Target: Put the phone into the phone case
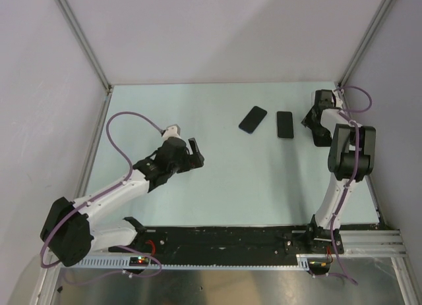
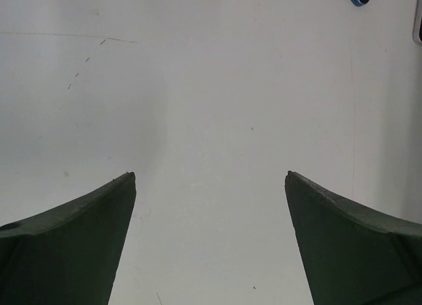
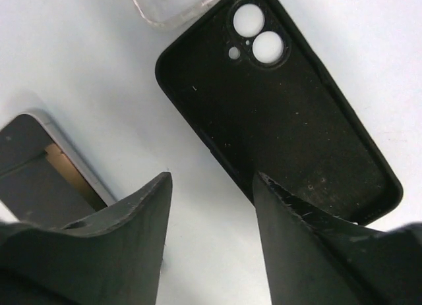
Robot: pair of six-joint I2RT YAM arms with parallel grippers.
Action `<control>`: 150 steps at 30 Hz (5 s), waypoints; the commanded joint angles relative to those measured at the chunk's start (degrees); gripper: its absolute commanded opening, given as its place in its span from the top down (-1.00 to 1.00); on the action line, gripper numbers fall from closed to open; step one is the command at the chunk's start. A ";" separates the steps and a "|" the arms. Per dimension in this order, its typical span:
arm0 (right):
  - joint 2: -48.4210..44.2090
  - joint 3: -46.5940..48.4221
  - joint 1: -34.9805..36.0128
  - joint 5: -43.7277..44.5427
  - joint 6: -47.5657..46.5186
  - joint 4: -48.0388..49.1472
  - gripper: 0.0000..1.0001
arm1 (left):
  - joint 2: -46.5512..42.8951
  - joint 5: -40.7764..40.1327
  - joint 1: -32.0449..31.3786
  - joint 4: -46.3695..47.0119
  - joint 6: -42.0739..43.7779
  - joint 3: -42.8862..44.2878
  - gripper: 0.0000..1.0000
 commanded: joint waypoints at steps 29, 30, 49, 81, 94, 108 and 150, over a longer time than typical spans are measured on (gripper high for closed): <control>-5.06 -2.42 -0.61 -4.81 0.37 -12.02 1.00 | -2.37 5.20 2.08 0.84 -1.77 1.18 -0.97; -6.98 -3.05 -0.15 -4.54 0.36 -12.34 1.00 | -2.51 5.27 2.21 0.82 -1.90 1.14 -0.97; -19.43 -5.32 45.31 -1.67 2.50 -12.68 1.00 | -12.47 4.30 12.66 -0.39 -9.34 -7.66 -0.97; -6.30 7.99 24.00 2.67 -9.27 -12.61 -0.92 | -15.79 10.58 15.51 -0.42 -7.44 -9.53 -0.97; 6.11 16.01 15.63 -2.52 -13.70 -15.18 -0.98 | -18.31 14.01 15.80 -0.58 -7.50 -9.14 -0.97; 8.59 16.62 11.87 -7.49 -17.63 -15.67 -0.99 | -15.36 17.09 16.44 -0.58 -7.81 -6.48 -0.97; -8.68 -9.94 26.89 -20.14 -8.47 -15.01 0.48 | 11.32 5.29 10.25 2.12 -14.28 1.17 -0.96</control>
